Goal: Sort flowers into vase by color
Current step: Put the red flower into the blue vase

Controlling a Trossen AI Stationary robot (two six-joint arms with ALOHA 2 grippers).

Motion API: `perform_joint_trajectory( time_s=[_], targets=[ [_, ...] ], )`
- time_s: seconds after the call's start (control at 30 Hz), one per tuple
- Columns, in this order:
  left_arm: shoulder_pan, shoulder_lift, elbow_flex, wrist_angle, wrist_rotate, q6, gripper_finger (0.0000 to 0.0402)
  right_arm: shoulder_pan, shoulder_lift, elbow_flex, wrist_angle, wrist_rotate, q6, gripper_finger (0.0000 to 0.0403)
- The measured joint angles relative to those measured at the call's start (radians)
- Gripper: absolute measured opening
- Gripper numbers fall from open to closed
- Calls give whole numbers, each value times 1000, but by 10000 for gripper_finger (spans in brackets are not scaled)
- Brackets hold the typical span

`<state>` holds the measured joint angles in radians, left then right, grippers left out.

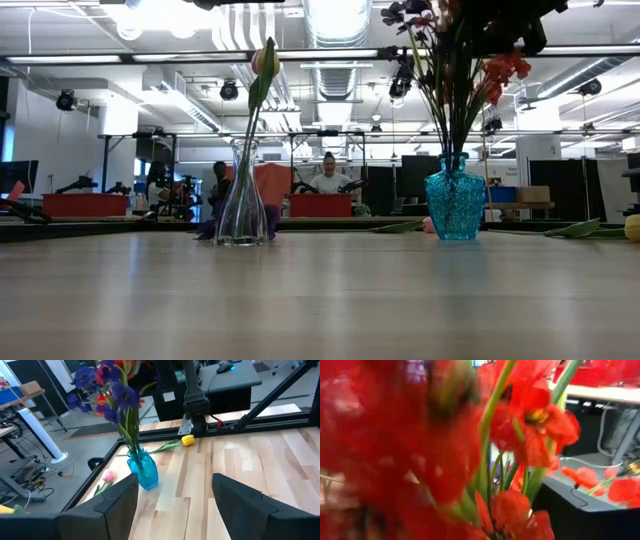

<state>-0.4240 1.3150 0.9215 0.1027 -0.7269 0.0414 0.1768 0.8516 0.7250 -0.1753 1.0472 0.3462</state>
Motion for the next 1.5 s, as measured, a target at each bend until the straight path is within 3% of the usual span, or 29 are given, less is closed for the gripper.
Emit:
perform_joint_trajectory(
  time_s=[0.23, 0.43, 0.6, 1.13, 1.5],
  targets=[
    [0, -22, 0, -9, -4, 0, 237, 0, -8, 14, -98, -165, 113, 257],
    [-1, -25, 0, -32, -99, -2, 237, 0, -13, 63, -333, -192, 314, 253],
    [0, -25, 0, -33, -118, -7, 237, 0, -13, 100, -476, -222, 454, 246],
    [0, -26, 33, -70, -176, -9, 237, 0, -12, 207, -560, -400, 468, 235],
    [-1, -26, 34, -77, -182, -9, 237, 0, 40, 243, -751, -370, 457, 235]
  ],
)
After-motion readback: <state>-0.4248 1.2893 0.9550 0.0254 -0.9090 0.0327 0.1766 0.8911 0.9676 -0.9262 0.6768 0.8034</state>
